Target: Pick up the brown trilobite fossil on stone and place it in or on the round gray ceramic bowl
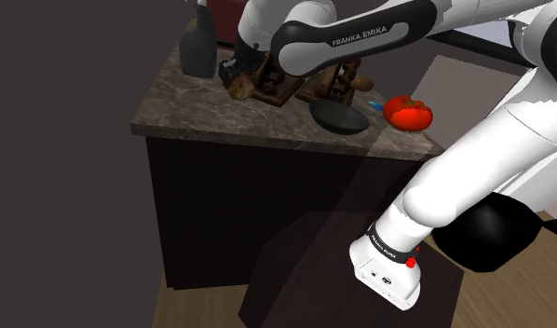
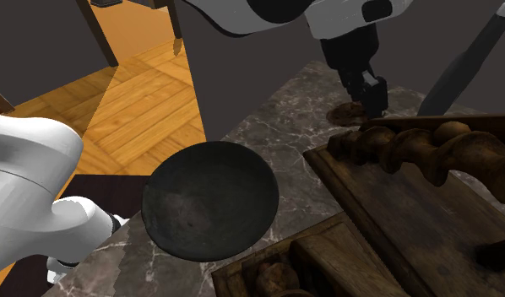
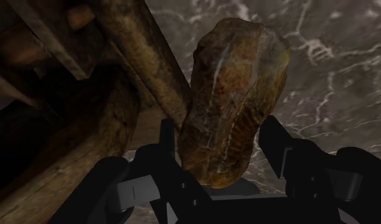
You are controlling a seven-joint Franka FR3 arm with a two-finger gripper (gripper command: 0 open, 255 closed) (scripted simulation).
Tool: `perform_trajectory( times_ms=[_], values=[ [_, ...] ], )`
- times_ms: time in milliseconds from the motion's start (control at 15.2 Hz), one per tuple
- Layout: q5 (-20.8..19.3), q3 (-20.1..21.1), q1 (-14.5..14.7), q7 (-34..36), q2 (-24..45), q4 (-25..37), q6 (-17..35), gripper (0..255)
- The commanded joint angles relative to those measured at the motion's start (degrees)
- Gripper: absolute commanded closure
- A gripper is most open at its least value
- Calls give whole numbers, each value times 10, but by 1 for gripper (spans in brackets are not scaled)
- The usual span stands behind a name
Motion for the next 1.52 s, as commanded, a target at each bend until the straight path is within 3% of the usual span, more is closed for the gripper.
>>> perform_trajectory(
  times_ms=[0, 1386, 1452],
  values=[
    [7, -3, 1, -9, -4, 4, -10, 255],
    [59, -14, 13, -78, -28, 136, -157, 255],
    [68, -21, 14, -88, -51, 113, -154, 255]
  ],
)
